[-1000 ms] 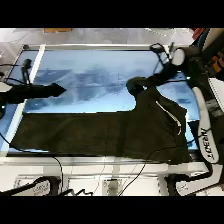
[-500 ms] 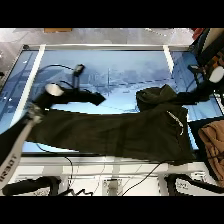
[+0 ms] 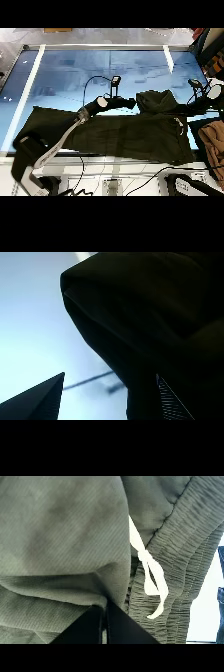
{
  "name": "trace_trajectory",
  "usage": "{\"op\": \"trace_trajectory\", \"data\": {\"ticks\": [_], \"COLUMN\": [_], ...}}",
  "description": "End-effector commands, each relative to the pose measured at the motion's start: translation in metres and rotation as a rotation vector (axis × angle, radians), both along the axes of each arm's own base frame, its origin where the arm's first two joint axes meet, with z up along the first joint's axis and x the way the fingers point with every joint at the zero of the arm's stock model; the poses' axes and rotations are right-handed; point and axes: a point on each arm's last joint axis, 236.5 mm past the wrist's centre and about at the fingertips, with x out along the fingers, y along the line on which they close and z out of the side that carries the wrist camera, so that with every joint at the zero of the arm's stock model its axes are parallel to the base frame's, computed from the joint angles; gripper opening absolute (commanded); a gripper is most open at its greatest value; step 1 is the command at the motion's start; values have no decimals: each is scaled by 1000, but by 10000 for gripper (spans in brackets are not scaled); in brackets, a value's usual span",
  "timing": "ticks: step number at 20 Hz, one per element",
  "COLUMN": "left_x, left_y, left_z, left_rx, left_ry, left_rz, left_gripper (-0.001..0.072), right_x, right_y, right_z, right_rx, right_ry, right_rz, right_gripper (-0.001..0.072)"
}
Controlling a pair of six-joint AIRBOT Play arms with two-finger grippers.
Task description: Fold the clothes and pants, and hang the long-sleeved shirts on hangers.
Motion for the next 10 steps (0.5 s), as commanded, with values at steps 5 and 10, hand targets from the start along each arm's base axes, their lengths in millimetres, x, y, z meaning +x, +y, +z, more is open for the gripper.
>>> {"op": "trace_trajectory", "data": {"ticks": [5,10], "left_x": [-6,-10], "left_y": [-34,-48], "left_z": [-61,-87], "left_rx": [44,21], "left_ry": [187,319], "left_rz": [-164,-172], "left_gripper": [542,540], "right_x": [0,0], "right_y": [-1,0], "right_z": [-2,-2], "right_rx": [-1,-1], "right_ry": [-4,-4], "right_rz": [-2,-2], "right_gripper": [27,27]}}
